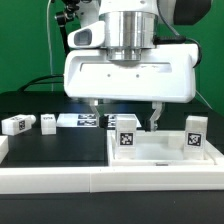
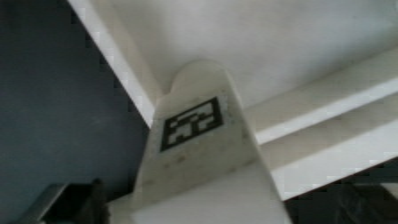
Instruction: Assemble square table
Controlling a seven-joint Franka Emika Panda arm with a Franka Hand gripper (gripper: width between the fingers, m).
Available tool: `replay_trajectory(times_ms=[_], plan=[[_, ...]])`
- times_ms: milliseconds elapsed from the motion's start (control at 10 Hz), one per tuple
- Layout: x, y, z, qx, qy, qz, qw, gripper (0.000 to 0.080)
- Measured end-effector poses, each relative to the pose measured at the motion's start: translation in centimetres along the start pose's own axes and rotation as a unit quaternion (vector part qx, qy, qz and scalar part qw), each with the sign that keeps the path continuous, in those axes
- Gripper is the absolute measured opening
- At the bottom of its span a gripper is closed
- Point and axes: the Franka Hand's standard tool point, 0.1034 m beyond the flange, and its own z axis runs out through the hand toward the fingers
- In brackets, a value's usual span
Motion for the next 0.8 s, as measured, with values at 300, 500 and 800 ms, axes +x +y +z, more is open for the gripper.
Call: replay_trajectory(times_ms=[300,500,800], plan=[[-0.36,0.06,0.16,-0.002,-0.003,-0.088,0.996,0.0649],[-0.28,0.10,0.11,-0.004,-0.002,-0.122,0.992,0.0649],[-0.23,0.17,0.16,-0.004,-0.002,-0.128,0.992,0.0416]])
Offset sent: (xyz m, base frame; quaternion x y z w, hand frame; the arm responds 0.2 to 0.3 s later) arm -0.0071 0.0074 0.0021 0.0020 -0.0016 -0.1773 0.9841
